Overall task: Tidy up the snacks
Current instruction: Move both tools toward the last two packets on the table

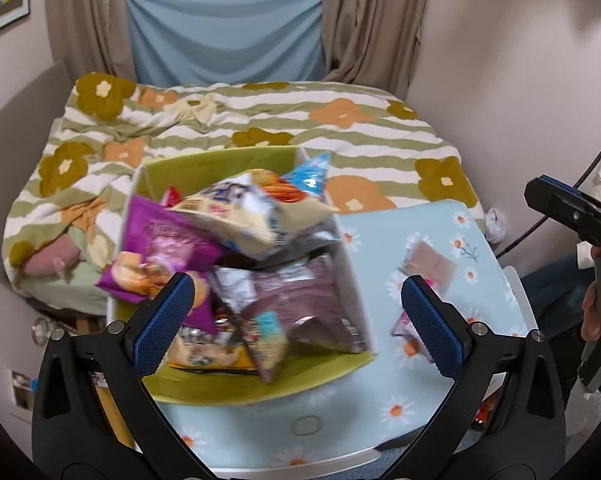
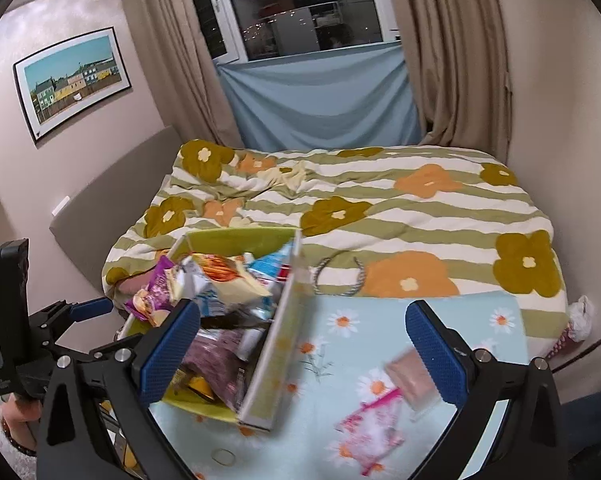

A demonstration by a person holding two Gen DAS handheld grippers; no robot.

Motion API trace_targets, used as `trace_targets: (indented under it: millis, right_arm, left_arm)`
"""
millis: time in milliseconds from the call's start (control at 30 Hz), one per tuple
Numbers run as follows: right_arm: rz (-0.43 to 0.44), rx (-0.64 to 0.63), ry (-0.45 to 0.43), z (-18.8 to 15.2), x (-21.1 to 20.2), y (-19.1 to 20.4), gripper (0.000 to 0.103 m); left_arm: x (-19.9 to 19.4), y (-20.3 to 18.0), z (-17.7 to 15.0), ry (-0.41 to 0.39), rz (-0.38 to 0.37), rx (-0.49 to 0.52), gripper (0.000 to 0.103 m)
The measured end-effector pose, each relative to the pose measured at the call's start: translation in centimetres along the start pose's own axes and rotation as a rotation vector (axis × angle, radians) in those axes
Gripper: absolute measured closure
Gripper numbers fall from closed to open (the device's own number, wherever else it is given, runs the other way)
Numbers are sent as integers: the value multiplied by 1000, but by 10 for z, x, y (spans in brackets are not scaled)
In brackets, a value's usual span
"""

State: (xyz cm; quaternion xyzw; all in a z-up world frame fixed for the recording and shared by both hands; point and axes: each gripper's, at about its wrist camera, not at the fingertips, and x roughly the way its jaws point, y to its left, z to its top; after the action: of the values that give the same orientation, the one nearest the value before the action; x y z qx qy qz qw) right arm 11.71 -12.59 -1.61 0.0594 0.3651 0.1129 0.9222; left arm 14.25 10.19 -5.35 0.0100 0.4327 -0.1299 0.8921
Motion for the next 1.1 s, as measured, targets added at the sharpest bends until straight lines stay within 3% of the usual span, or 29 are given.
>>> trace_targets:
  millis: [300,567,867,1033,1100]
  right_arm:
    - [-25,-26,51,-15,-13,-72,0]
    - [-32,-46,116,-29,10,-131,0]
    - [45,-117,240,-62,68,-173,0]
    - [102,-124,302,-80,102,-184,0]
    - [113,-141,322,-86,113,-184,0]
  left_arm:
    - [16,-82,-5,50,-21,-24,0]
    - [85,-139,-38,204,50,-158,0]
    - [164,-156,-89,319,83,-371,0]
    - [191,-156,-105,347,93,-415,0]
    - [200,-154,-109,362,89,-435,6]
